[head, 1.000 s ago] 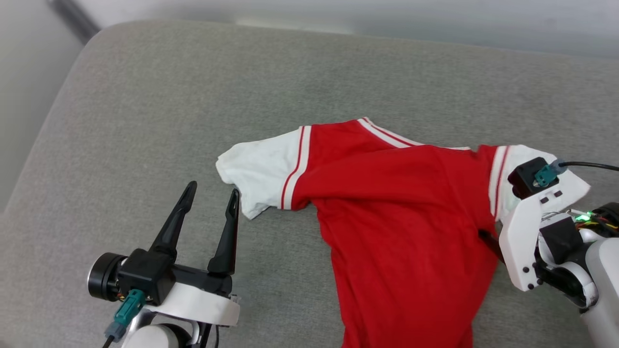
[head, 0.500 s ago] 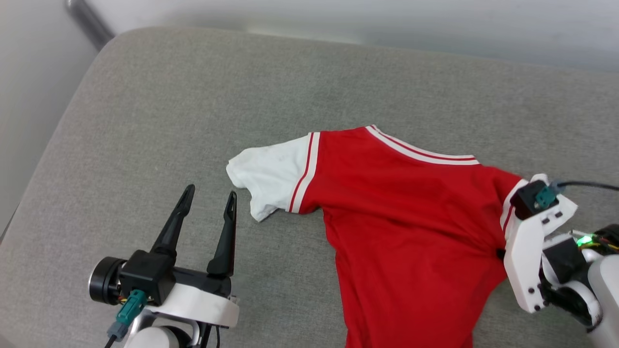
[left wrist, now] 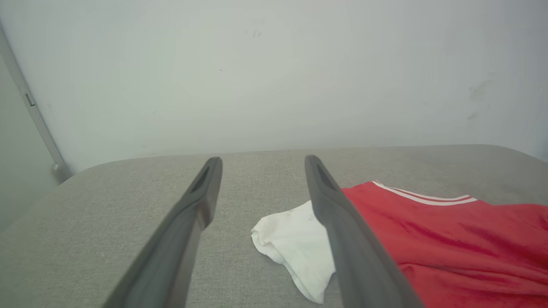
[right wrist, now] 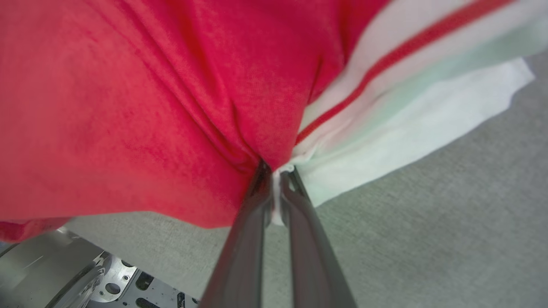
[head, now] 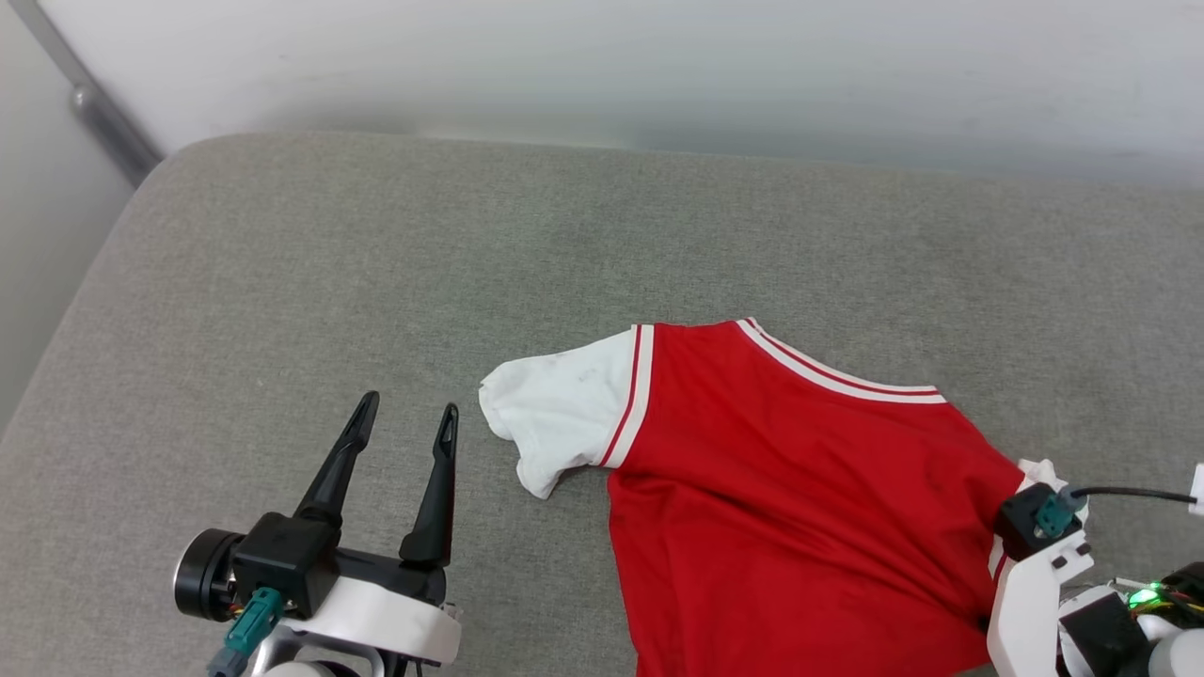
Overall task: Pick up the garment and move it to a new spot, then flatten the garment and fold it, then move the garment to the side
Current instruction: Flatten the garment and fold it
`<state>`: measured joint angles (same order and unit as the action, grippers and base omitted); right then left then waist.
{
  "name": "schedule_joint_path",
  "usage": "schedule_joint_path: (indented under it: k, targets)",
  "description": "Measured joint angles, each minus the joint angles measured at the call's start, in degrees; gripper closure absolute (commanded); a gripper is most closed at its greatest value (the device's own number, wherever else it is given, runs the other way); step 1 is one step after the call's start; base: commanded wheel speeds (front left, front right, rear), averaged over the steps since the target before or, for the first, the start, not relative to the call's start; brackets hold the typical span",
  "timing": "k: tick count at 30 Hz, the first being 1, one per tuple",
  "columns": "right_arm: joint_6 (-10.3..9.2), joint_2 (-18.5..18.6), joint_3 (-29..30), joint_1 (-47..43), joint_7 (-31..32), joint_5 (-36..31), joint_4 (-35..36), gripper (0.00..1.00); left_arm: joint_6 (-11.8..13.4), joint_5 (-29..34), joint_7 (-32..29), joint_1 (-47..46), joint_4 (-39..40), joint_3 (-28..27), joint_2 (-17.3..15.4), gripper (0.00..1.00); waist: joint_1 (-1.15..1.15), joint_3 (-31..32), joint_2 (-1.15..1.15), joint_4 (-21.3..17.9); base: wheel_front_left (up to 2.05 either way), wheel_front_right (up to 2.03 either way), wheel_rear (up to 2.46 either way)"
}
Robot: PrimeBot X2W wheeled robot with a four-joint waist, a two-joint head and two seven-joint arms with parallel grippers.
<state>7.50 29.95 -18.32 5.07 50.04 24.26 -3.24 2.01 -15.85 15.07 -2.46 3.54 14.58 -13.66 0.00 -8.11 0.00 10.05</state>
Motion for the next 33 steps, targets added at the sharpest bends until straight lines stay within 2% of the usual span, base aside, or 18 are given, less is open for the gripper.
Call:
schedule_joint_path:
  k: [2, 6, 9, 15, 20, 25, 30, 33]
  targets:
    - [0.00, -0.55, 0.24, -0.55, -1.93, -0.85, 0.20, 0.00, -0.18, 0.01, 0.00, 0.23, -0.20, -0.10, 0.01, 0.00, 0.00, 0.18, 0.00, -0.37, 0.00, 0.00, 0.00]
    - [0.01, -2.66, 1.72, -0.74, -5.17, 0.04, 1.43, 0.00, -0.52, 0.04, 0.00, 0.23, -0.54, -0.41, -0.10, 0.00, 0.00, 0.44, 0.00, -1.22, 0.00, 0.00, 0.00]
    - [0.01, -3.94, 5.41, -0.42, -9.57, 0.93, 4.38, 0.00, -0.86, 0.03, 0.00, 0.05, -0.97, -0.86, -0.51, 0.00, 0.01, 0.86, 0.00, -1.96, 0.00, 0.00, 0.00]
    - [0.00, -9.90, 15.93, -0.75, -23.86, 0.24, 11.79, 0.00, -1.03, -2.11, -0.38, -0.27, -2.23, -2.29, -0.73, 0.00, 0.00, 1.55, 0.00, -3.61, 0.00, 0.00, 0.00]
    - [0.00, -15.28, 21.40, -2.52, -36.08, -3.07, 15.21, 0.00, -2.58, -4.50, -4.80, -1.15, -2.98, -3.14, -2.66, 0.00, 0.01, 1.03, 0.00, -5.54, 0.00, 0.00, 0.00]
    - [0.00, -19.52, 24.26, -2.93, -43.34, -5.43, 16.63, 0.00, -5.79, -9.01, -17.25, -5.08, -3.31, -3.46, -7.36, 0.00, 0.00, -0.39, 0.00, -7.38, 0.00, 0.00, 0.00]
    - [0.00, -21.02, 25.27, -2.61, -46.23, -7.31, 16.49, 0.00, -8.48, -15.69, -34.24, -11.37, -3.79, -1.32, -13.45, 0.00, 0.01, -2.71, 0.00, -9.15, 0.00, 0.00, 0.00]
    - [0.00, -21.63, 25.90, -2.02, -46.85, -8.91, 15.47, 0.00, -8.92, -19.30, -43.93, -15.13, -4.65, 0.29, -17.93, 0.00, 0.01, -4.18, 0.00, -10.43, 0.00, 0.00, 0.00]
